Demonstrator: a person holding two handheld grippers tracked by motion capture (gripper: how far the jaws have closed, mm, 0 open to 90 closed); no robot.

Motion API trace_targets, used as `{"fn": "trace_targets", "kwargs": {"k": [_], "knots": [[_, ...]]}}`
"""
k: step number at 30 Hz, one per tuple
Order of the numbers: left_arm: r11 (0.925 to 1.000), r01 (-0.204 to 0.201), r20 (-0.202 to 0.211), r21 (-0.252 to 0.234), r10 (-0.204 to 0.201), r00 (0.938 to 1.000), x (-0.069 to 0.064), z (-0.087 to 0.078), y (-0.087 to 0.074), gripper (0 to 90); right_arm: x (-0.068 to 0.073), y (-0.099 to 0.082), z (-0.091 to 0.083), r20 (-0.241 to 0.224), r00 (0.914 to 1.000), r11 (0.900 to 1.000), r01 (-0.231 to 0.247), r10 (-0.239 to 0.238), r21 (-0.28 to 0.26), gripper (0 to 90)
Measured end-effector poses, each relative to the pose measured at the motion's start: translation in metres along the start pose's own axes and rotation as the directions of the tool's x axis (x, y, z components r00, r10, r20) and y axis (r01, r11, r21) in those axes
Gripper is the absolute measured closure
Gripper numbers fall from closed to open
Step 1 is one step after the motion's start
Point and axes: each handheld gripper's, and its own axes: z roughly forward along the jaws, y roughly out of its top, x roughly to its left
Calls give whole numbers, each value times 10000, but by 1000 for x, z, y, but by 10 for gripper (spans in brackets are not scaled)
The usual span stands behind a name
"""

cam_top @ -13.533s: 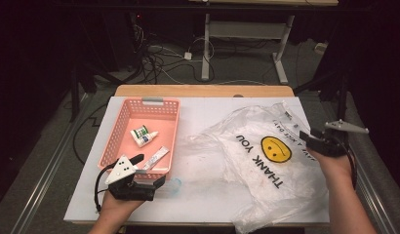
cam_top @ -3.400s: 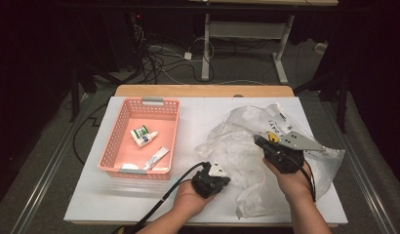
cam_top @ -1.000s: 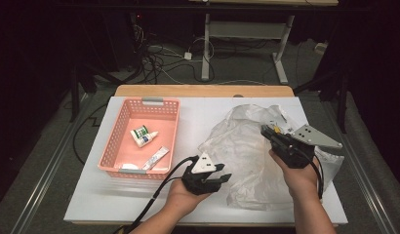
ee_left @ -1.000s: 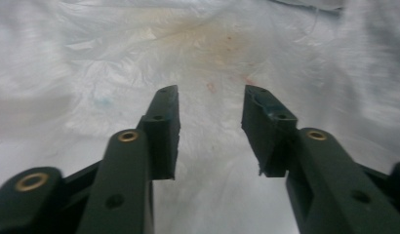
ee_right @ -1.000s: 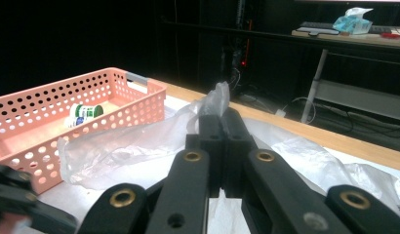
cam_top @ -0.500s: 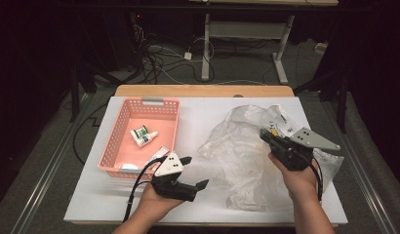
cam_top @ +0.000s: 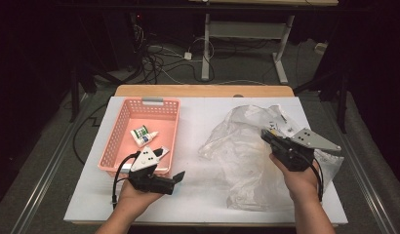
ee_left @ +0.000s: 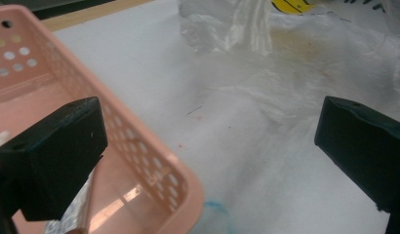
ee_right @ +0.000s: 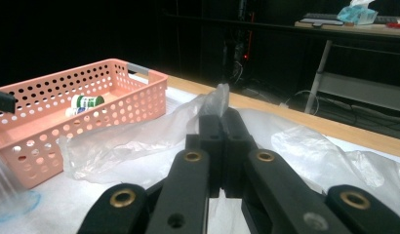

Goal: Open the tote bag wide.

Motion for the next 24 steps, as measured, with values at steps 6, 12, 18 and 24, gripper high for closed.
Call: {"fn": "trace_targets", "kwargs": {"k": [6, 12, 18, 24], "knots": [[9997, 240, -450, 25, -239, 9987, 16, -10, -5, 0, -1, -2, 1, -60, 10000, 10000, 18, -18, 37, 900], [9985, 547, -928, 90, -537, 9942, 36, -21, -10, 0, -3, -3, 0, 13, 10000, 10000, -20, 20, 17, 900], [9962, 869, -1395, 40, -855, 9865, 53, -34, -15, 0, -4, -3, -1, 8, 10000, 10000, -69, 69, -16, 900], [9937, 1114, -1870, 77, -1080, 9764, 69, -45, -20, 0, -5, -3, -2, -20, 10000, 10000, -52, 52, -11, 900]]}}
